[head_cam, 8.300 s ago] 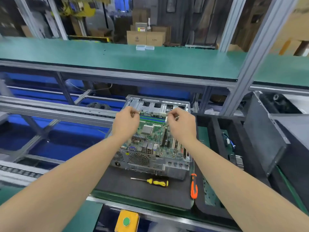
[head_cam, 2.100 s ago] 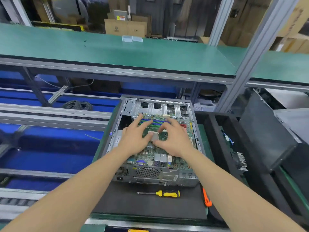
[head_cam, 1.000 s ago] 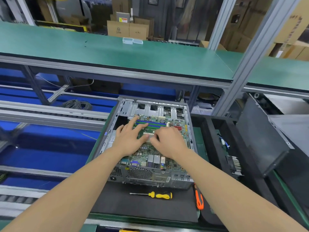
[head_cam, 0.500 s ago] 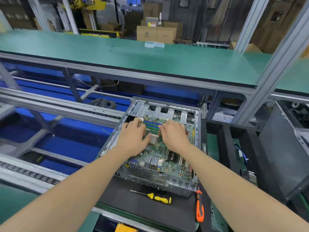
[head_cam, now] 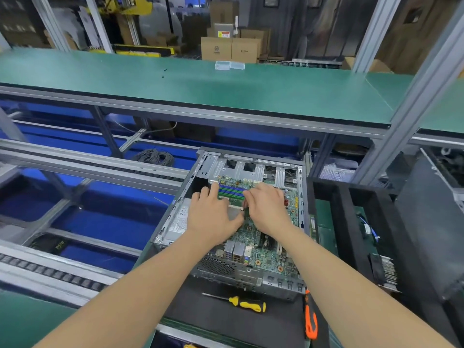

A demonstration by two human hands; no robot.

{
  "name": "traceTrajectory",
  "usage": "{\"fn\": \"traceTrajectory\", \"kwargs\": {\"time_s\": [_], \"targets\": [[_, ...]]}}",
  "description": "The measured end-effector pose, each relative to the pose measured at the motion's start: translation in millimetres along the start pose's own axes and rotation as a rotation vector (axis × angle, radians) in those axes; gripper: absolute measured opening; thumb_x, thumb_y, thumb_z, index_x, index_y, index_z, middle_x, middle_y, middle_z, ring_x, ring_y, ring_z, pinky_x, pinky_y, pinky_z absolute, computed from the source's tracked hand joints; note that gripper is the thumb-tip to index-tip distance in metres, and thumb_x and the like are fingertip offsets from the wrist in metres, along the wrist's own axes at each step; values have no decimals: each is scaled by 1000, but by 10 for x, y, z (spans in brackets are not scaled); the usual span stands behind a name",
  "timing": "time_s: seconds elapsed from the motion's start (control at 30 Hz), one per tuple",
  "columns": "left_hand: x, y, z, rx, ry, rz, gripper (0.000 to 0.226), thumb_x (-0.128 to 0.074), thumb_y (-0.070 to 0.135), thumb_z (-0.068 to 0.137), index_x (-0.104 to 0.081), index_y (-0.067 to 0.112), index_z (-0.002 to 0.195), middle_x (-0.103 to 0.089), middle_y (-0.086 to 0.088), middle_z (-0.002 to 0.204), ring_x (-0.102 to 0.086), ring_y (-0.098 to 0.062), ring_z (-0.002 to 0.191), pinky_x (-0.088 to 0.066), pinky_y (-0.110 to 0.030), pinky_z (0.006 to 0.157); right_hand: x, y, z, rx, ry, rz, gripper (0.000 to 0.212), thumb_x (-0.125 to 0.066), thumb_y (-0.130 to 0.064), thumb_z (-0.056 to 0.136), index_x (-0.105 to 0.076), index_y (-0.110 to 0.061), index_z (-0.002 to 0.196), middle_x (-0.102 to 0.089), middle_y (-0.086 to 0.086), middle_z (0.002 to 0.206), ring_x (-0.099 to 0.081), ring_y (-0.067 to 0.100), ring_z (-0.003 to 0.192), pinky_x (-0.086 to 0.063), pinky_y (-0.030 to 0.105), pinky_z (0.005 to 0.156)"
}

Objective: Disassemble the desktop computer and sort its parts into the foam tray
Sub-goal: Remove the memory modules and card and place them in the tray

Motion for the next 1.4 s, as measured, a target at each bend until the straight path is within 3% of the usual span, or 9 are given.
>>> {"fn": "traceTrajectory", "kwargs": {"time_s": [0.23, 0.53, 0.8, 1.07, 1.4], "targets": [[-2, 15, 32, 7, 6, -52, 70, -30, 69, 82, -78, 17, 86, -49, -2, 117, -46, -24, 105, -39, -45, 93, 9, 7, -12, 5, 25, 1, 47, -28, -41, 111, -67, -27, 88, -52, -9, 94, -47, 17, 95, -34, 40, 96], [-20, -5, 20, 46, -42, -48, 72, -29, 70, 82, -78, 19, 94, -50, -4, 127, -47, -24, 109, -39, -46, 95, 14, 0, -25, 4, 9, -6, 49, -27, -42, 111, -69, -25, 93, -55, -7, 98, -48, 18, 99, -35, 43, 99], [47, 90, -21, -3, -56, 119, 71, -23, 64, 98, -73, 15, 108, -50, -7, 132, -48, -29, 113, -36, -48, 97, 21, -9, -24, 6, 16, -11, 47, -27, -41, 111, -65, -26, 89, -53, -8, 94, -47, 18, 96, -35, 41, 97], [-9, 130, 57, -13, -68, 69, 61, -31, 55, 98, -74, 11, 94, -48, -3, 136, -49, -27, 109, -37, -44, 90, 23, -7, -22, 3, 18, 0, 47, -28, -41, 111, -66, -26, 88, -53, -8, 95, -47, 17, 96, -35, 41, 97], [-59, 113, 67, -7, -88, 43, 62, -31, 56, 98, -73, 10, 99, -44, -4, 145, -47, -30, 113, -40, -46, 89, 19, -2, -18, -1, 28, 14, 46, -29, -41, 111, -67, -26, 88, -54, -8, 94, -47, 17, 96, -35, 42, 97]]}}
Point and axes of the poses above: each hand's wrist, its own z-axis towards the middle knuckle, its own x-axis out of the back of the hand, y = z × x, the point moved 7 cm from there along z, towards the middle knuckle
